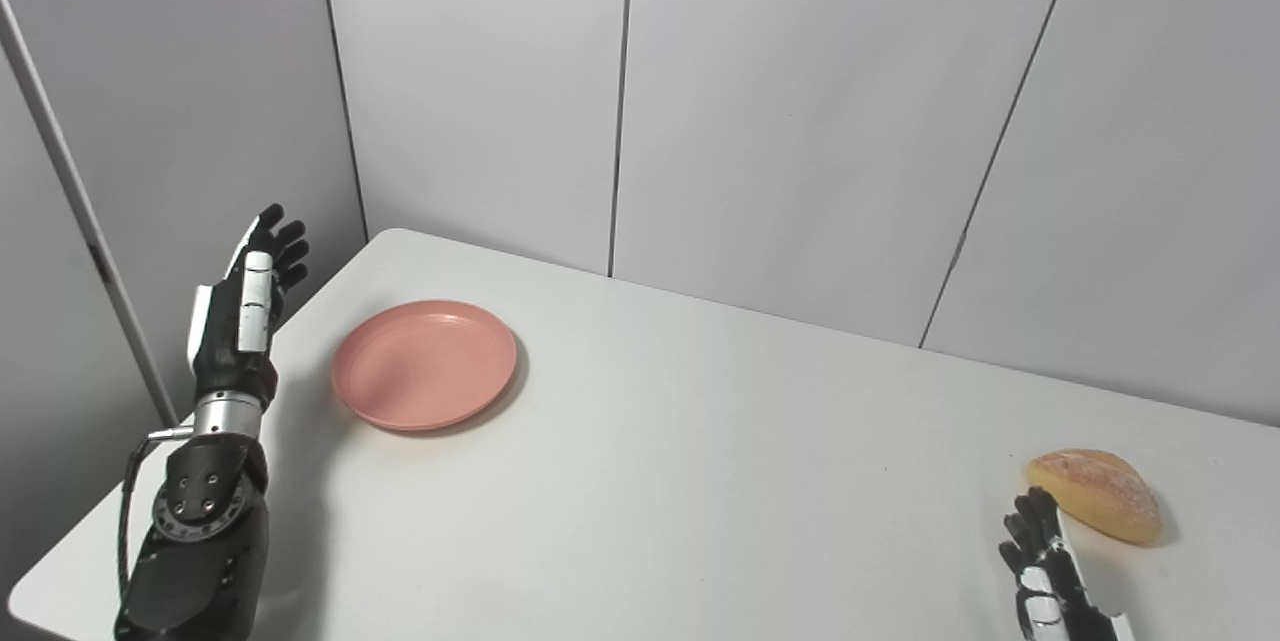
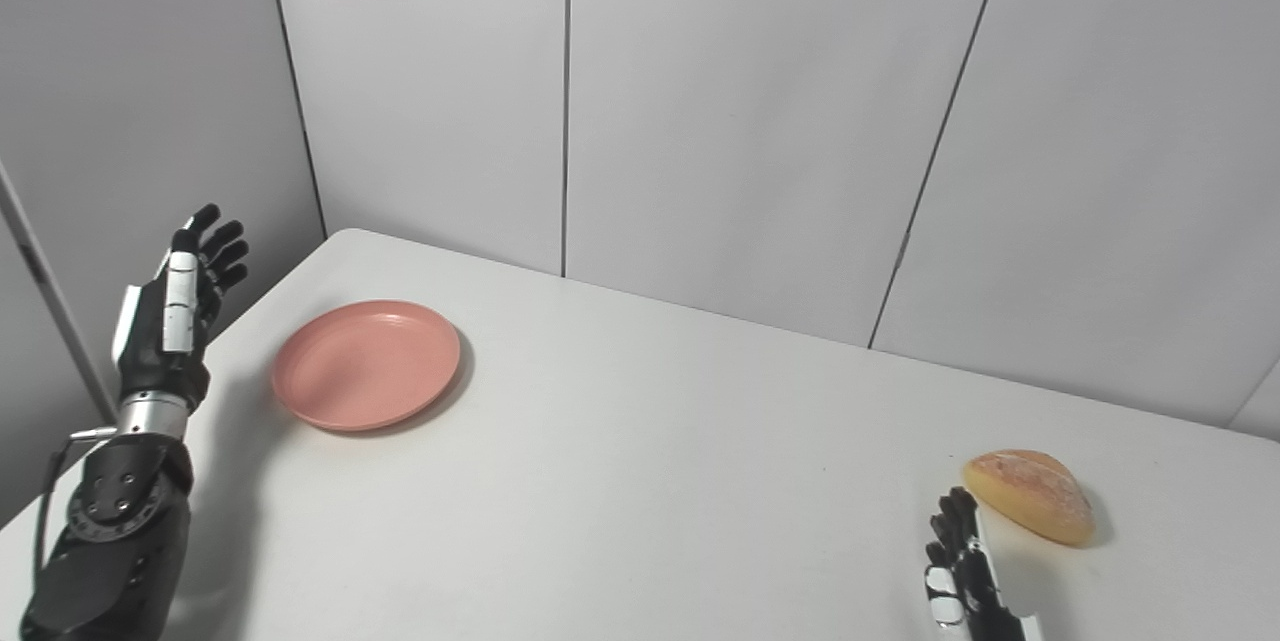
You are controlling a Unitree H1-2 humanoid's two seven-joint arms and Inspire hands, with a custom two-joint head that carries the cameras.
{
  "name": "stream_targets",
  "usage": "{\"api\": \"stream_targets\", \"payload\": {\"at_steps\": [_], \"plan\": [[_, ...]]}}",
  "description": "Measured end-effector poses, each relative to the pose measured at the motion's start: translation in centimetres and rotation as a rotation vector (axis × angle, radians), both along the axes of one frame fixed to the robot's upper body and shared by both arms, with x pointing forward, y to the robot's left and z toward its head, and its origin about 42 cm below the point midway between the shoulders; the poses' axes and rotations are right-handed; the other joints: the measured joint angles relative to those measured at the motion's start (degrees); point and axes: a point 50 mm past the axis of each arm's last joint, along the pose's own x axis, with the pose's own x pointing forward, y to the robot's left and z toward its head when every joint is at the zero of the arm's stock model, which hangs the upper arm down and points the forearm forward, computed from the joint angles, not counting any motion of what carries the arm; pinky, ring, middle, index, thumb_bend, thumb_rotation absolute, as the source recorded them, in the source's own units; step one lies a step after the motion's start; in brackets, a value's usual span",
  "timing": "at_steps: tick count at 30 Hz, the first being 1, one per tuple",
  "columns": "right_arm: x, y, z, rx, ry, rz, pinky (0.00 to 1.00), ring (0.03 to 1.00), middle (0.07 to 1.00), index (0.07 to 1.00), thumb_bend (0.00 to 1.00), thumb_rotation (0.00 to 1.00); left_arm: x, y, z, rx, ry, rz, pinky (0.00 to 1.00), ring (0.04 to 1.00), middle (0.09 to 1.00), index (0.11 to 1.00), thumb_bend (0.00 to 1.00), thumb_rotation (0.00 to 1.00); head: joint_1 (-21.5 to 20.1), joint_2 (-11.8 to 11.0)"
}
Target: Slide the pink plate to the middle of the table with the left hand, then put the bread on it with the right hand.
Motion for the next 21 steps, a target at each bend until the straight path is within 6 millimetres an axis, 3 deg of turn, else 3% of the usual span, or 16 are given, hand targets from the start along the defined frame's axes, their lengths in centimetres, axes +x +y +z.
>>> {"api": "stream_targets", "payload": {"at_steps": [5, 10, 13, 21], "plan": [[0.0, 0.0, 0.1, -0.007, -0.003, 0.010, 1.00, 1.000, 1.000, 1.000, 0.42, 0.90, 0.9, 0.7, -0.6, 0.007, 0.035, -0.012, 0.91, 0.897, 0.896, 0.899, 0.72, 1.00, 0.5, 1.0], [-0.2, -0.1, 0.3, -0.003, -0.011, 0.013, 1.00, 1.000, 1.000, 1.000, 0.43, 0.90, 1.7, 1.6, 0.0, 0.027, 0.048, -0.020, 0.89, 0.895, 0.892, 0.896, 0.74, 1.00, 1.1, 2.4], [-0.3, -0.3, 0.3, -0.006, -0.012, 0.011, 1.00, 1.000, 1.000, 1.000, 0.44, 0.92, 2.3, 1.6, 0.5, 0.037, 0.045, -0.038, 0.89, 0.900, 0.897, 0.900, 0.73, 1.00, 1.3, 2.7], [-0.6, -0.8, 0.4, 0.011, -0.012, 0.008, 1.00, 1.000, 1.000, 1.000, 0.47, 0.89, 3.4, 0.9, -0.3, 0.039, 0.096, -0.069, 0.86, 0.881, 0.878, 0.879, 0.72, 1.00, 3.9, 3.5]]}}
